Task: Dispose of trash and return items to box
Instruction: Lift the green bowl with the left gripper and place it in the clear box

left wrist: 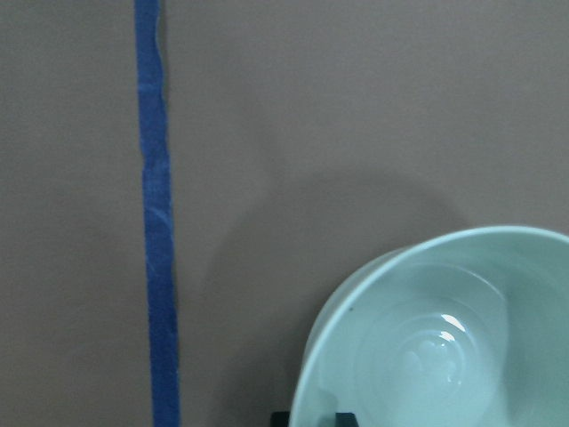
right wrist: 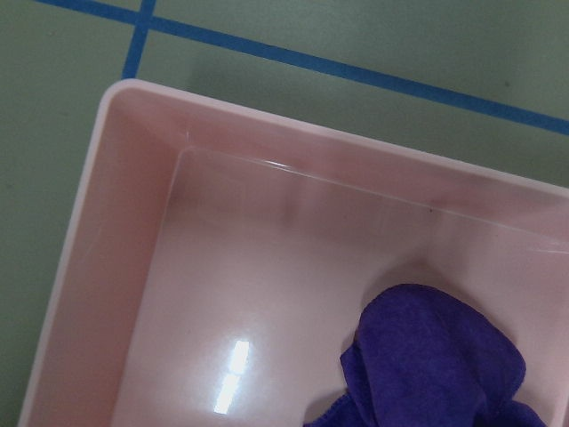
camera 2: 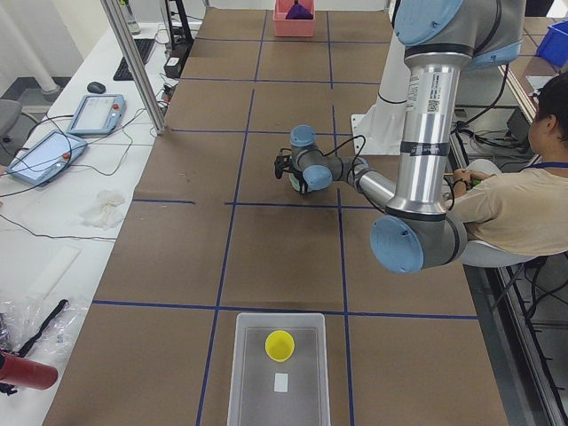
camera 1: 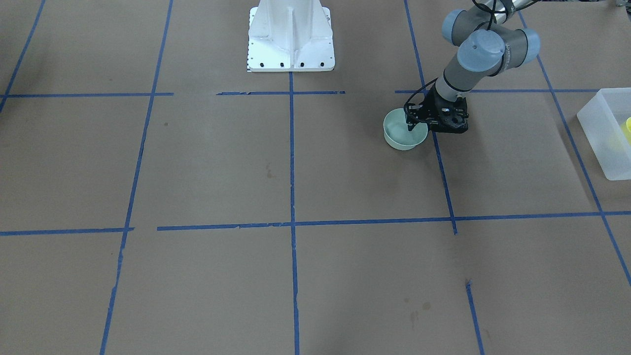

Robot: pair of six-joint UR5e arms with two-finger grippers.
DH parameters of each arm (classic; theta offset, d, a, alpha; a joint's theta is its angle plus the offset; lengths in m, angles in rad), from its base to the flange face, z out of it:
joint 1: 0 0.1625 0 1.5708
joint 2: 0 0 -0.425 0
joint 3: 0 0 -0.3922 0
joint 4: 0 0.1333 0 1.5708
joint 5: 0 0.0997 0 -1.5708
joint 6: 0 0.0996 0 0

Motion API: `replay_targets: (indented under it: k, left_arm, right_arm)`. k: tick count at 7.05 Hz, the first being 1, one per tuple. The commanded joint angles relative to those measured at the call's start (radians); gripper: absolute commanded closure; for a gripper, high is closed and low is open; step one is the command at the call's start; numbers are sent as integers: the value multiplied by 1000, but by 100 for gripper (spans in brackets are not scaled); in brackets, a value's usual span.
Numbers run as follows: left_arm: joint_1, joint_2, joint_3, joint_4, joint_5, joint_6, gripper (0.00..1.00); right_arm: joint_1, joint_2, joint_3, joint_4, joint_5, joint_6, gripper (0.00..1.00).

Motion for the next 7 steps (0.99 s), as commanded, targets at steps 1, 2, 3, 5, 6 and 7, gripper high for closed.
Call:
replay_targets:
  k: [1,2,3,5,6,7]
  left_arm:
    - [-44,35,-99,3,-8,12,100]
    - [-140,69,-145,5,-16,70,100]
    - [-252,130,-147,3,-54,219,100]
    - [-424,249,-112,-2,-147,612,100]
    - [-607,265,-24,3,-224,852,100]
    - [-780,265,120,9,-267,1129,100]
  right_arm:
    - [-49,1,96,1,18,139,0]
    - [-94,1,148,1,18,207,0]
    - [-115,1,180,16,17,232,0]
    - [-196,3,219,95,17,415,0]
    - [-227,3,219,155,17,498,0]
    - [-256,3,218,191,17,551,0]
